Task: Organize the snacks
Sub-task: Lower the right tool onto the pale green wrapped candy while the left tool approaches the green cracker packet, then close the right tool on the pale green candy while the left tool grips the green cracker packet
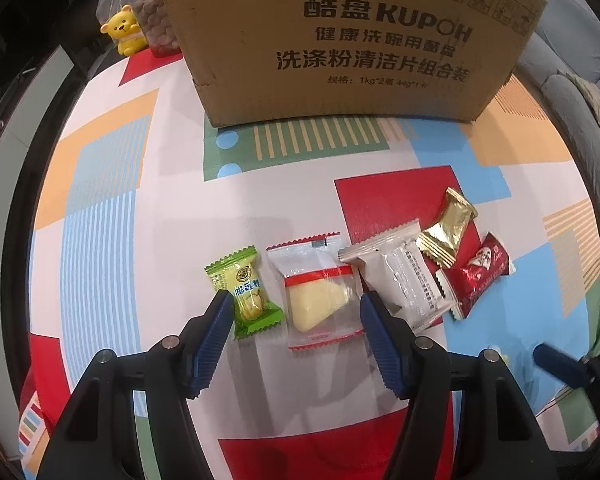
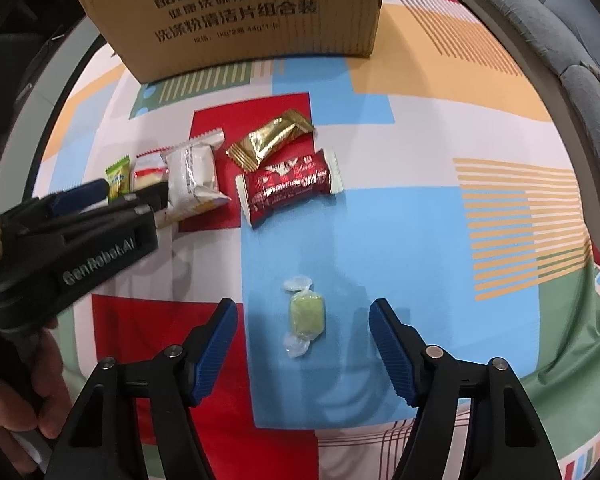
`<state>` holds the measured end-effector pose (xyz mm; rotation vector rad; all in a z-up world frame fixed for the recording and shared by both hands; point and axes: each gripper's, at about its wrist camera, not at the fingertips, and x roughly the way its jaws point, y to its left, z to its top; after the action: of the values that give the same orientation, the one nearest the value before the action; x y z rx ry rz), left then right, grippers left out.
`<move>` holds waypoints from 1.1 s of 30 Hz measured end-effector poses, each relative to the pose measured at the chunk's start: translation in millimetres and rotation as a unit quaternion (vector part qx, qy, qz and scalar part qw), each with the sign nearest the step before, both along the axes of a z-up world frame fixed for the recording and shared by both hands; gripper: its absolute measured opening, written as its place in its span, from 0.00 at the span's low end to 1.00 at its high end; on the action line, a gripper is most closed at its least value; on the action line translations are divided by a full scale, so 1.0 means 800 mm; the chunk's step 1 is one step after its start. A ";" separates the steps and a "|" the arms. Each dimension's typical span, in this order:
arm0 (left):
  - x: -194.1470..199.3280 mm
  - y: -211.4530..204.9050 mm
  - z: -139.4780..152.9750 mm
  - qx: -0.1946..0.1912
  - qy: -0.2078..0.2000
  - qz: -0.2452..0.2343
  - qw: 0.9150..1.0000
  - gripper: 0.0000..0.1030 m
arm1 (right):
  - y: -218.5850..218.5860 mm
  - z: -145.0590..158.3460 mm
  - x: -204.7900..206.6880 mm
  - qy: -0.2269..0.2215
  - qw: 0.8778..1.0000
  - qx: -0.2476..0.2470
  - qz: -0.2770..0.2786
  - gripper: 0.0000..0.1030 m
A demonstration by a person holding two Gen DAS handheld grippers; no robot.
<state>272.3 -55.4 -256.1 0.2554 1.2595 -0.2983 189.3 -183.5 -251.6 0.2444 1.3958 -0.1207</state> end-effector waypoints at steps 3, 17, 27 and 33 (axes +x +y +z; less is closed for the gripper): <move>0.006 0.000 -0.002 0.001 0.001 0.002 1.000 0.62 | 0.000 -0.009 0.001 0.015 1.000 0.005 0.000 0.60; -0.010 -0.023 -0.004 0.026 -0.012 -0.008 1.000 0.59 | 0.010 -0.020 0.002 0.028 1.000 -0.002 0.007 0.53; -0.015 -0.020 -0.011 0.019 -0.020 -0.006 1.000 0.53 | 0.017 -0.019 0.002 0.022 0.999 -0.020 0.012 0.20; -0.012 -0.019 -0.012 0.012 -0.017 -0.009 1.000 0.49 | 0.013 -0.018 0.010 0.019 1.000 -0.018 0.012 0.20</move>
<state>262.3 -70.9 -265.8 0.2912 1.2292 -0.2936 197.3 -173.5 -266.0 0.1960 1.4326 -0.1306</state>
